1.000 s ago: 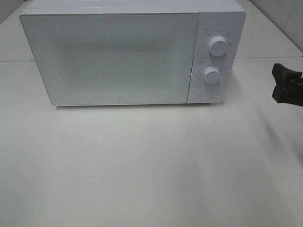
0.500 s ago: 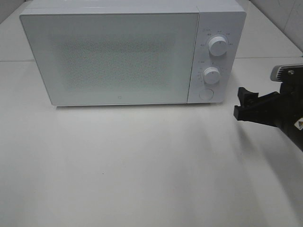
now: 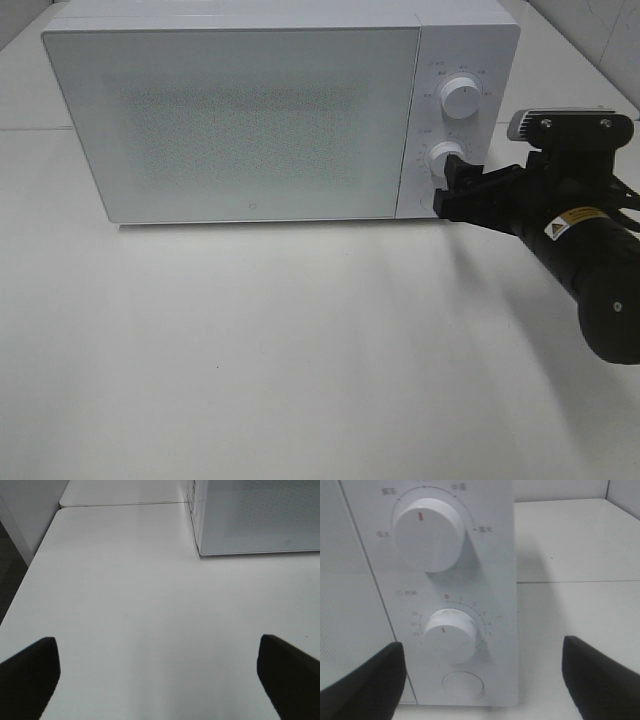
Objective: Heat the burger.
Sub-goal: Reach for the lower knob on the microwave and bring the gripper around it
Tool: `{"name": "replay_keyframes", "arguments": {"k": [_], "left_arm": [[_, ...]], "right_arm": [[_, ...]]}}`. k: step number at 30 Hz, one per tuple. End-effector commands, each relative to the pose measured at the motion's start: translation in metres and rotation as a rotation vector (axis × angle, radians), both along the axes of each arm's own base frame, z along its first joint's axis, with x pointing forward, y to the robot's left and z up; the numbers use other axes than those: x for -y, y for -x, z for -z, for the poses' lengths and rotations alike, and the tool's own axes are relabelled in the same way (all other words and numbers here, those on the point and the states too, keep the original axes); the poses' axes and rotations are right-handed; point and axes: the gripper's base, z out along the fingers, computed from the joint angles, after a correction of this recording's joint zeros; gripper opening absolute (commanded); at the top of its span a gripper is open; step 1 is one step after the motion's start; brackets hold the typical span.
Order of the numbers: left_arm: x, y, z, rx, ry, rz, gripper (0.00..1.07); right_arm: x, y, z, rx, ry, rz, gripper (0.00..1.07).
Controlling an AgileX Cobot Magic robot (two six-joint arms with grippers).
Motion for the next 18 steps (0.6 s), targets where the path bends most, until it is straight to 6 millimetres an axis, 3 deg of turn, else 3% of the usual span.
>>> {"name": "replay_keyframes", "arguments": {"k": [1, 11, 18], "left_arm": [[0.000, 0.002, 0.000, 0.027, 0.008, -0.005, 1.05], [0.000, 0.002, 0.000, 0.027, 0.008, -0.005, 1.05], [0.000, 0.002, 0.000, 0.027, 0.008, -0.005, 1.05]], "right_arm": [[-0.007, -0.006, -0.016, 0.190, -0.044, -0.003, 0.76], [-0.023, -0.028, -0.010, 0.208, -0.057, -0.021, 0.76], [-0.027, -0.033, -0.002, 0.194, -0.049, -0.029, 0.76]]}}
